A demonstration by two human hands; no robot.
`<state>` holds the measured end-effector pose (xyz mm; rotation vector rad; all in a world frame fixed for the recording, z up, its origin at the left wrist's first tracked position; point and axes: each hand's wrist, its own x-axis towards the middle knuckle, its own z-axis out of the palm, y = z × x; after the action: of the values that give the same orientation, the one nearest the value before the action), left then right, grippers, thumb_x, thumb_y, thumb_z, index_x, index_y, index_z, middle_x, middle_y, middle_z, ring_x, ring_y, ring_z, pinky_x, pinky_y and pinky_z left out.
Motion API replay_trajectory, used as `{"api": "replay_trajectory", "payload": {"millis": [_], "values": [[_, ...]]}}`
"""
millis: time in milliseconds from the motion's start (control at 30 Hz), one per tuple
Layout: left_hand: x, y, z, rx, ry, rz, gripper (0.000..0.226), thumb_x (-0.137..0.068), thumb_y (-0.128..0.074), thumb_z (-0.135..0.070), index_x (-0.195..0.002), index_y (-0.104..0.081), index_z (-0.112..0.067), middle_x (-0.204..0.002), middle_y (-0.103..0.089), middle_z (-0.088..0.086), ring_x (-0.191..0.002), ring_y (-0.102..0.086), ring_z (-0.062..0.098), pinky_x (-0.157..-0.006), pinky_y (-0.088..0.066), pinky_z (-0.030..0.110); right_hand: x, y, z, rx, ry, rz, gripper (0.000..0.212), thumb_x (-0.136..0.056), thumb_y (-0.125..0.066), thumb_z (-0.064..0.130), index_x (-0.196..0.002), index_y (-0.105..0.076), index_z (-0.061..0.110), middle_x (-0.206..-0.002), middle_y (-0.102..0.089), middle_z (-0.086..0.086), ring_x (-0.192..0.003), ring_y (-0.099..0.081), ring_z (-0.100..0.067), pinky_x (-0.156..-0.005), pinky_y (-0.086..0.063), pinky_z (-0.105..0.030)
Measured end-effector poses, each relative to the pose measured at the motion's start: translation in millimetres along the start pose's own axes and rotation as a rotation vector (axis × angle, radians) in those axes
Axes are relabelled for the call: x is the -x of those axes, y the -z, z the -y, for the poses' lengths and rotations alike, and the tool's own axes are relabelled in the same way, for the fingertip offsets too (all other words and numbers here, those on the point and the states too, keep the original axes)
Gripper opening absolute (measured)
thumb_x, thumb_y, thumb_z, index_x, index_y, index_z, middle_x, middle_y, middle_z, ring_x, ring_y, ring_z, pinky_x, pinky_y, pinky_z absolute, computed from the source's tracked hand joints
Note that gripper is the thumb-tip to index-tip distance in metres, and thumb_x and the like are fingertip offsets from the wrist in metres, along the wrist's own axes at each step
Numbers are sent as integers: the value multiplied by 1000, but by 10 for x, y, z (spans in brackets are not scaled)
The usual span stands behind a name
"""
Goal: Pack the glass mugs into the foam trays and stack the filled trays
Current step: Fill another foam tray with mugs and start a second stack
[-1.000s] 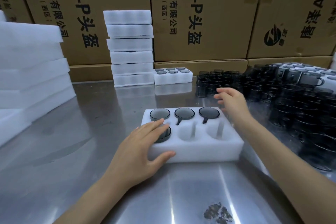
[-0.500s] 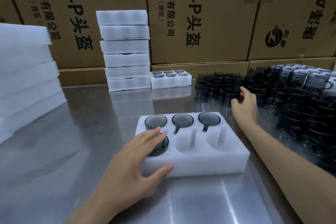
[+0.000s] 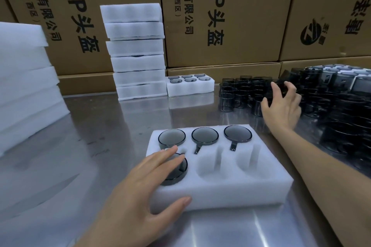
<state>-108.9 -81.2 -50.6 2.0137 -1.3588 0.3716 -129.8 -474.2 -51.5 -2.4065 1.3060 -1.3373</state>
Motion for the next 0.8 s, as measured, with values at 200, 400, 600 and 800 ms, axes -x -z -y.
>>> {"api": "replay_trajectory", "payload": {"millis": [200,400,600,800], "values": [[2,6,-12,9,19,22,62,-71,-55,-63,-129,-47,-45,-142,-32,-38,-133,-31,-10,-105,-21,5,-15,8,-2,-25,6,1,39,-93,-51,23,-130,-45,13,-151,-23,-6,-124,-35,-36,-86,-41,-50],[-4,17,-28,4,17,12,60,-72,-56,-61,-129,-50,-42,-141,-38,-34,-132,-33,-9,-104,-21,4,-77,-16,-40,-57,3,7,53,-94,-45,21,-144,-30,14,-148,-33,-5,-119,-41,-35,-83,-43,-48],[-18,20,-35,-2,1,5,60,-73,-58,-58,-128,-53,-36,-140,-43,-27,-131,-37,-5,-104,-26,8,-85,-11,-40,-35,-3,10,53,-94,-45,20,-146,-31,17,-142,-34,-9,-116,-39,-36,-81,-42,-47],[-15,13,-18,-1,9,7,60,-72,-57,-59,-128,-54,-36,-140,-43,-26,-131,-37,-5,-105,-28,12,-94,-30,-49,-16,21,19,49,-94,-45,22,-142,-35,16,-150,-27,-6,-123,-35,-35,-86,-41,-49]]}}
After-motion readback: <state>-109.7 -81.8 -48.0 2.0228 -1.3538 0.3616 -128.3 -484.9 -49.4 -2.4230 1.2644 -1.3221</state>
